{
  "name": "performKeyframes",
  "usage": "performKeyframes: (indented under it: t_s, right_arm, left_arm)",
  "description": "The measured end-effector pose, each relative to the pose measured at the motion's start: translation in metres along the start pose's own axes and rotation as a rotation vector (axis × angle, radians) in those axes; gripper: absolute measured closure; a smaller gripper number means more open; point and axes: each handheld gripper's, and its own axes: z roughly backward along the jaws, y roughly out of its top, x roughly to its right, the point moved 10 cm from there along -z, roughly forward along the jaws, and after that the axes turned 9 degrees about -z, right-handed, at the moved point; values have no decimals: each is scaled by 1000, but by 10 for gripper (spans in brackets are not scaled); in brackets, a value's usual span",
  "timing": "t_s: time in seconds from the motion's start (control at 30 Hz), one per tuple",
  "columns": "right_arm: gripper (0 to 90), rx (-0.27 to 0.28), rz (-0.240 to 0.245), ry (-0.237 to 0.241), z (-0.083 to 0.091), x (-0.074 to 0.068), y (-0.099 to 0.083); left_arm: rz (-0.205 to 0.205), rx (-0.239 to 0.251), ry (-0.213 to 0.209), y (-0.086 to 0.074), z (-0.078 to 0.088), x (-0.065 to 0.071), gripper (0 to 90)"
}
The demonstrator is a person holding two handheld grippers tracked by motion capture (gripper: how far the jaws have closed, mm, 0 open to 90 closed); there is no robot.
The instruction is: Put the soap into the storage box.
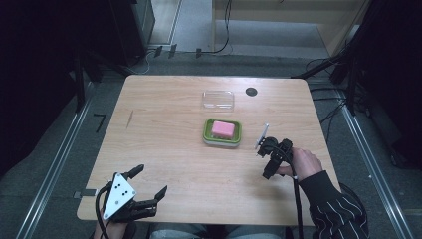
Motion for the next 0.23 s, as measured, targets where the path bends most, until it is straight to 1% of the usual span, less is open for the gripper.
performKeyframes:
  t_s: [0.13, 0.17, 0.23]
  right_arm:
    - [83, -6, 0, -1, -5, 0, -5]
    - [83, -15, 9, -7, -8, 0, -7]
    - [83, -19, 4, -6, -10, -1, -8]
  left_arm:
    - [-3, -1, -1, 0, 0, 0, 139]
    - [-3, -1, 0, 0, 0, 0, 139]
    - [-3, -1, 0, 0, 0, 0, 139]
